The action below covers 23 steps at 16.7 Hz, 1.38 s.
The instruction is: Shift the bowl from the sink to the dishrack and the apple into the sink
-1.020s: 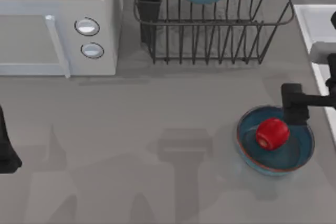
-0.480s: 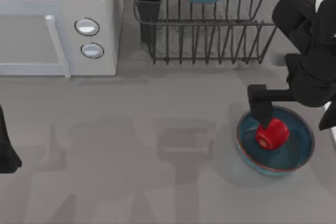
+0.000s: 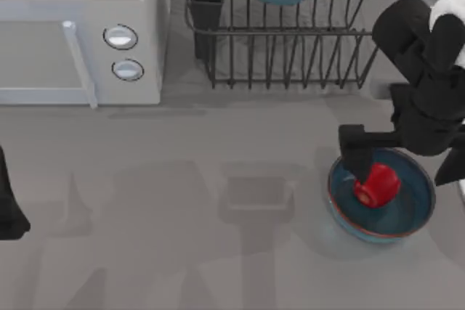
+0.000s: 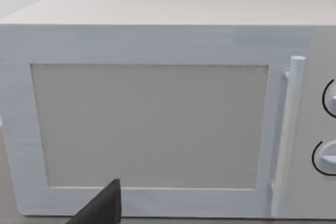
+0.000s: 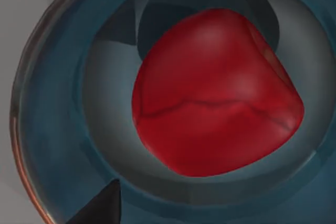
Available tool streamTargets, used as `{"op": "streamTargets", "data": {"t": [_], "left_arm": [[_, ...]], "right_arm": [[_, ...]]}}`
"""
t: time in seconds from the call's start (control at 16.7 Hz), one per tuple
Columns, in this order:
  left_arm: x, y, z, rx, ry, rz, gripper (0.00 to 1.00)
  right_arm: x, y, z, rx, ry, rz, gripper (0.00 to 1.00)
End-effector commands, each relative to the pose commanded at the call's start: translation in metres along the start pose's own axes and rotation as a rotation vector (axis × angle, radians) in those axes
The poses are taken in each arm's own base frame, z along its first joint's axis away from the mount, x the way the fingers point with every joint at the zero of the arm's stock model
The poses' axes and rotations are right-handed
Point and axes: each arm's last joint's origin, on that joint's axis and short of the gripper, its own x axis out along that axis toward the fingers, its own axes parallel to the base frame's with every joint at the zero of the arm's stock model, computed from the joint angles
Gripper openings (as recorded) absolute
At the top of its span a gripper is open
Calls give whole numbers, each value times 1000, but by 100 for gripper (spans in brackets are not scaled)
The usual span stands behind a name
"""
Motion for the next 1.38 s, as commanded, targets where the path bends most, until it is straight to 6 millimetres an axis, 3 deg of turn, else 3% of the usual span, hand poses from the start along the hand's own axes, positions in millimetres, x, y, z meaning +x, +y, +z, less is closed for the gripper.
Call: {"op": "streamTargets", "data": {"t": [0.36,0.66,1.38], "left_arm": [[0,0,0,0,0,0,100],[0,0,0,0,0,0,100],[0,0,0,0,0,0,100]], "right_arm": [[60,0,-1,-1,1,-1,100],[65,0,-2,0,5,-4,100],[65,0,-2,0,5,-4,10]]}}
